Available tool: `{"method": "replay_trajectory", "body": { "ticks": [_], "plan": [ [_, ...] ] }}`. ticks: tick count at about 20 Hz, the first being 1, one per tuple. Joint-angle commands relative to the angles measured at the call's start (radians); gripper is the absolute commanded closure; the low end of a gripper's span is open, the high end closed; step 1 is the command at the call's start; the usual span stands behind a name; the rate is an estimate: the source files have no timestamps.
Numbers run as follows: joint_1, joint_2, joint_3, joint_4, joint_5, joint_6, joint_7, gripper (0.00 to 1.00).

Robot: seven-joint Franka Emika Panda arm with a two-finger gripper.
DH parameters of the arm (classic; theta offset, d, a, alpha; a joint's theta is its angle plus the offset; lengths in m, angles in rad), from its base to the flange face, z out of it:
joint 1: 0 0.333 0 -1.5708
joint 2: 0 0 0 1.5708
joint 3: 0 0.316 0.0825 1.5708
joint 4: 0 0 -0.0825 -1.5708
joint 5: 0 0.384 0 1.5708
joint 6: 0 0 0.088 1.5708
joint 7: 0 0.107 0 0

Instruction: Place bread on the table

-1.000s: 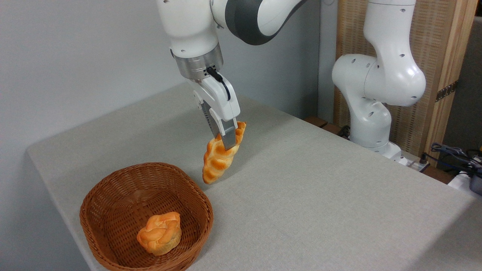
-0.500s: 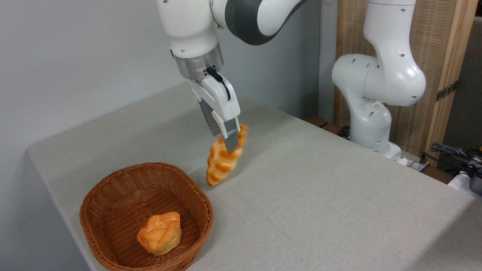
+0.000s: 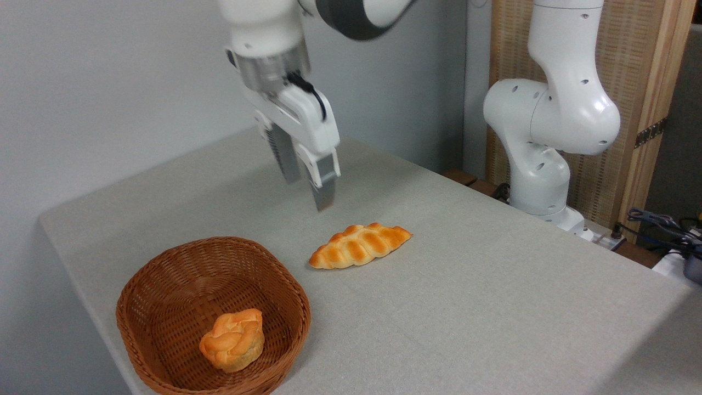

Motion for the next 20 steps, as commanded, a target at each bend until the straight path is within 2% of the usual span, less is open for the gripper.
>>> {"method": "replay_trajectory", "body": {
  "ticks": [1,2,4,7,12,15,20],
  "plan": [
    [0.001,0.108,0.009,0.227,0.068,-0.085,-0.033,0.0],
    [0.001,0.129,0.009,0.265,0.089,-0.085,-0.042,0.0],
    [0.001,0.163,0.01,0.322,0.096,-0.074,-0.046,0.0],
    [0.001,0.166,0.042,0.348,0.096,0.033,-0.047,0.0],
    [-0.005,0.131,0.05,0.284,0.114,0.064,-0.041,0.0],
    [-0.042,0.098,0.107,0.239,0.114,0.07,-0.033,0.0],
    [-0.067,0.098,0.15,0.224,0.114,0.061,-0.039,0.0]
  ]
}}
